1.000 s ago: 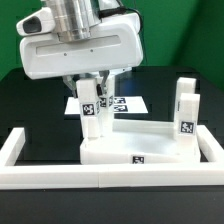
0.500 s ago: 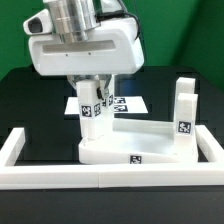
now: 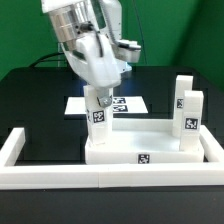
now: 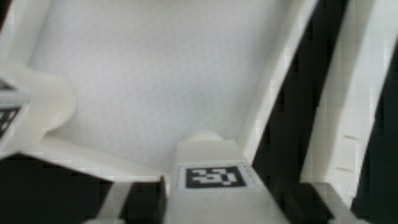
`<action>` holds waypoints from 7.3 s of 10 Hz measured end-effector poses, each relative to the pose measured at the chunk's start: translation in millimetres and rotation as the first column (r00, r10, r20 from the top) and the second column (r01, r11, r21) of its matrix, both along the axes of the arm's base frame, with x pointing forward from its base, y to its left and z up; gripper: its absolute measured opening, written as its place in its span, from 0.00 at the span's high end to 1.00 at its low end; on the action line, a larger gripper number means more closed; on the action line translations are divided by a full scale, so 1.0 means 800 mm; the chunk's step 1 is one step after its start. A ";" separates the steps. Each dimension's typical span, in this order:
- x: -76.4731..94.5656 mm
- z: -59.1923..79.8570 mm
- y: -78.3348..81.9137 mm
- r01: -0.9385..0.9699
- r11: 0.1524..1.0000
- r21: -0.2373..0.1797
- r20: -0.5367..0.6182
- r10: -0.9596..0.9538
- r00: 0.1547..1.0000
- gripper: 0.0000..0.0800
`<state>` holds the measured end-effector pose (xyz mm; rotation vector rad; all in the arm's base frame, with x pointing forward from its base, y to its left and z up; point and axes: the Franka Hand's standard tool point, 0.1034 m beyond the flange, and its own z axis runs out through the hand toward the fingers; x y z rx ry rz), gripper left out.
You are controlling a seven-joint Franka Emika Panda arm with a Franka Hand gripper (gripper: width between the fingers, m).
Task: Assemble desk
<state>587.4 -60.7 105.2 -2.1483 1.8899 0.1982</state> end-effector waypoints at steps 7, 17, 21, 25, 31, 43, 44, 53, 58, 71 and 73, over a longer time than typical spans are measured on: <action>-0.001 -0.001 0.000 -0.421 0.903 -0.083 0.090 0.428 0.899 0.19; 0.007 0.009 -0.006 -0.846 0.484 -0.224 0.108 0.875 0.472 0.48; 0.013 0.008 0.000 -0.614 0.764 -0.199 0.078 0.636 0.767 0.64; 0.031 0.006 0.005 0.118 0.992 -0.047 0.042 -0.116 0.992 0.64; 0.034 0.011 0.024 -0.204 0.978 -0.045 0.084 0.207 0.975 0.28; 0.043 0.004 0.005 -0.726 0.636 -0.262 0.112 0.767 0.631 0.56; 0.043 0.004 0.002 -0.684 0.684 -0.254 0.110 0.723 0.682 0.63; 0.052 0.002 0.008 0.240 0.971 0.004 0.057 -0.240 0.969 0.63; 0.052 0.007 0.015 -0.330 0.940 -0.088 0.145 0.340 0.929 0.19; 0.053 0.007 -0.004 -0.537 0.813 -0.224 0.117 0.569 0.814 0.63; 0.053 0.004 0.002 -0.216 0.967 -0.133 0.079 0.228 0.970 0.63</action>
Offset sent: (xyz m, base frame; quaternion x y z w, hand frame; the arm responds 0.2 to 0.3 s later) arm 0.0000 0.0000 0.0000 0.0000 0.0000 0.0000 1.0000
